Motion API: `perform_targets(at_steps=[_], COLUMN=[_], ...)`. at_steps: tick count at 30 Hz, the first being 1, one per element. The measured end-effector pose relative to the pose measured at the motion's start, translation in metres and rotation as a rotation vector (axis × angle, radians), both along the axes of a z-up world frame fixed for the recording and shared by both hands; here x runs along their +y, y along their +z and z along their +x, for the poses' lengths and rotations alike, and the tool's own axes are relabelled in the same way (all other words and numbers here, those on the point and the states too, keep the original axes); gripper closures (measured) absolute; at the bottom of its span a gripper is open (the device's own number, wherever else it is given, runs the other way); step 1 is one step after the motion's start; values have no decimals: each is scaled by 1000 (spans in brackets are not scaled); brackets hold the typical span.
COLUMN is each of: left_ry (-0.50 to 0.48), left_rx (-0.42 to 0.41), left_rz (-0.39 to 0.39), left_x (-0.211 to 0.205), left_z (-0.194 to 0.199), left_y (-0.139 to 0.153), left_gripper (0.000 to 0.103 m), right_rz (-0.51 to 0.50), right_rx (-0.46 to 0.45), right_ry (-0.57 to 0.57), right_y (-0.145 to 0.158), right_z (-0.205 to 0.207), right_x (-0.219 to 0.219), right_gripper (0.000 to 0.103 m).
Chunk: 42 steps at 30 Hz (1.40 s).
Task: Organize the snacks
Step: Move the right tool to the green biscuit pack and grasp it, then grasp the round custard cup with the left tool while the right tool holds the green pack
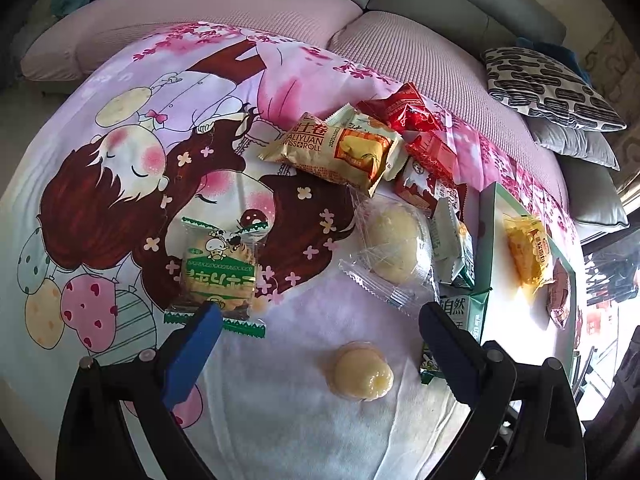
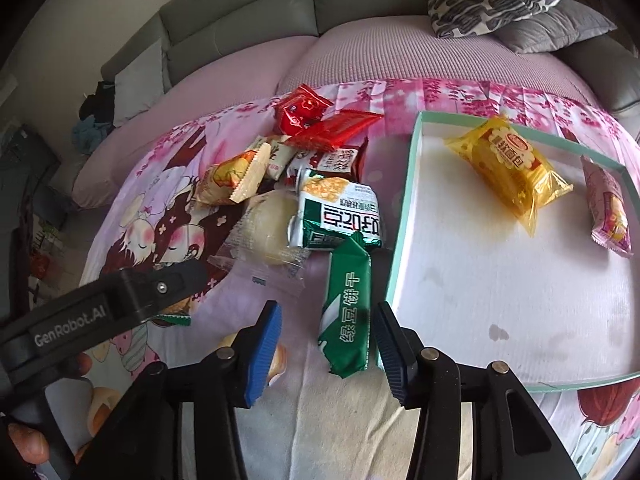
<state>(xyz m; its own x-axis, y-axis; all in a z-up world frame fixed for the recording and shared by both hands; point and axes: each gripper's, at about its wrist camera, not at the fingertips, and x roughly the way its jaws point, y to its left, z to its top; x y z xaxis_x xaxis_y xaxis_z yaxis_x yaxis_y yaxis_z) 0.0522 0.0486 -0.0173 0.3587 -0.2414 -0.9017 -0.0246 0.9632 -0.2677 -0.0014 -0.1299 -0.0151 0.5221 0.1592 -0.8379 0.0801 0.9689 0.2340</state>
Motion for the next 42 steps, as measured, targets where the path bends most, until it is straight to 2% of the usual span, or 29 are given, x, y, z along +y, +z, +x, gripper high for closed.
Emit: perform_targets(at_steps=[17, 19, 22, 33, 42], left_ry=[-15, -18, -22, -54, -80], left_rx=[5, 6, 9, 53, 53], left_rz=[7, 9, 14, 63, 61], left_x=[-2, -3, -4, -15, -24], left_z=[1, 1, 1, 4, 3], left_y=[-1, -2, -3, -18, -17], left_gripper=[4, 4, 4, 4, 5], right_rz=[-15, -24, -52, -123, -70], right_rx=[65, 71, 60, 46, 35], right_ry=[15, 21, 26, 47, 18], right_y=[-16, -20, -22, -24, -15], right_z=[5, 6, 7, 11, 5], right_x=[0, 3, 4, 12, 1], right_gripper=[59, 62, 72, 76, 76])
